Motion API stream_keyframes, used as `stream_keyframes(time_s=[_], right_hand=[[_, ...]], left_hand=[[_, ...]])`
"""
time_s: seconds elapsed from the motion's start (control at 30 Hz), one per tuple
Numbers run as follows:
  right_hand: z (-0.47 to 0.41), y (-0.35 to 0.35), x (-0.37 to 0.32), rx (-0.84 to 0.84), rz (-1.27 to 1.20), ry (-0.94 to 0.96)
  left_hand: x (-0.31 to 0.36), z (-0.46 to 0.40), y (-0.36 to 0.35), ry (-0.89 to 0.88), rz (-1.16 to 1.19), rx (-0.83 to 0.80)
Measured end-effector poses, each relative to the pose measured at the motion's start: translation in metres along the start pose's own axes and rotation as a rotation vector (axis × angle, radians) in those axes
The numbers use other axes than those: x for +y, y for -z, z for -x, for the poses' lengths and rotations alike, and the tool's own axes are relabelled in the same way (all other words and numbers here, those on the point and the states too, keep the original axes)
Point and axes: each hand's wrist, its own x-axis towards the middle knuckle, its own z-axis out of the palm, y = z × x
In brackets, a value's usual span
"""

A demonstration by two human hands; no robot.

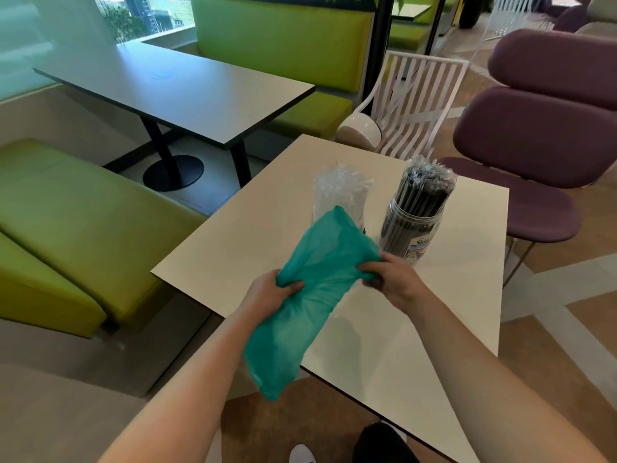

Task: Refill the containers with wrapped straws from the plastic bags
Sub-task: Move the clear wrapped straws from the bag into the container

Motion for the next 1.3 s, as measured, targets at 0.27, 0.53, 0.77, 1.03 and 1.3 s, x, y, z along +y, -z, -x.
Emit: stream_keyframes(time_s=[0.27,0.53,0.77,1.03,1.3], right_hand=[[0.022,-0.027,0.051,-0.226,0.147,-0.162],[0.016,-0.021,0.059,-0.107,-0.183,-0.035],[0.011,-0.029,0.052,-0.037,0.069,-0.035],[0.015,-0.029,0.038,-0.105,0.199,-0.048],[0.014,-0.023,0.051,-0.439,0.444,-0.167]], left_hand=[[0.005,-0.006,-0.013,0.071,0.108,-0.025],[0.010,0.019,0.005,0.279,0.403,-0.325],[0.004,0.017,0.013,0.458,0.608,-0.591],[0.003,0.009,0.012,0.343,0.347,-0.614],[0.010,0.008,0.006,0.230,0.507,-0.338]])
